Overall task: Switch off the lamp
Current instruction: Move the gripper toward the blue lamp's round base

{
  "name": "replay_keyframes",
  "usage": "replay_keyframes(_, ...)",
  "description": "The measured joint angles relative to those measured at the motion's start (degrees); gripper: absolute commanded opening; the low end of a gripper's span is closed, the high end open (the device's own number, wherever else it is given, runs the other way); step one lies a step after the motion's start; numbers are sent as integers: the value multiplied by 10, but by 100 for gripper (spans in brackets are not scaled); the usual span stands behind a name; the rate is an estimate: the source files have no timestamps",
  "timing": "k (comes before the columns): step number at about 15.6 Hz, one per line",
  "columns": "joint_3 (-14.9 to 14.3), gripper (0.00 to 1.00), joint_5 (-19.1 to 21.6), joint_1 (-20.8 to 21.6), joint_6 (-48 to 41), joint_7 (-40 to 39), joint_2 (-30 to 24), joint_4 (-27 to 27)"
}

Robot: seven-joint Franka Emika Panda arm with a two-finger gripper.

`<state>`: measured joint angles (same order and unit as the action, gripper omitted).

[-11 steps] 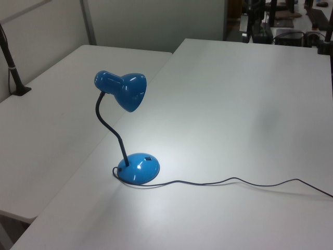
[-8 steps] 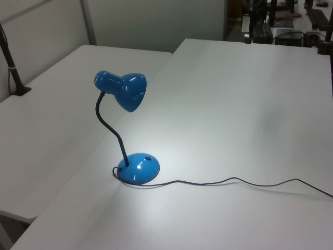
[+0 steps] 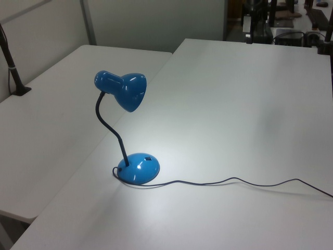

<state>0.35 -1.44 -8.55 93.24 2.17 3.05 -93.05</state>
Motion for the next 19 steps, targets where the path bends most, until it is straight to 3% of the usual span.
replay_keyframes(3, 0, 100, 0, 7, 0, 0, 0, 0)
replay_keyframes(4, 0, 93, 0, 10, 0, 0, 0, 0)
replay_keyframes(7, 0, 21, 0, 17, 0, 0, 0, 0)
replay_keyframes(8, 0, 7, 0, 18, 0, 0, 0, 0)
replay_keyframes(9, 0, 0, 0, 19, 0, 0, 0, 0)
replay_keyframes(12, 0, 0, 2, 26, 0, -33, 2, -1)
replay_keyframes(14, -1, 0, 12, 53, 0, -111, 10, -2)
replay_keyframes(19, -25, 0, 81, 122, 38, -225, 35, -2)
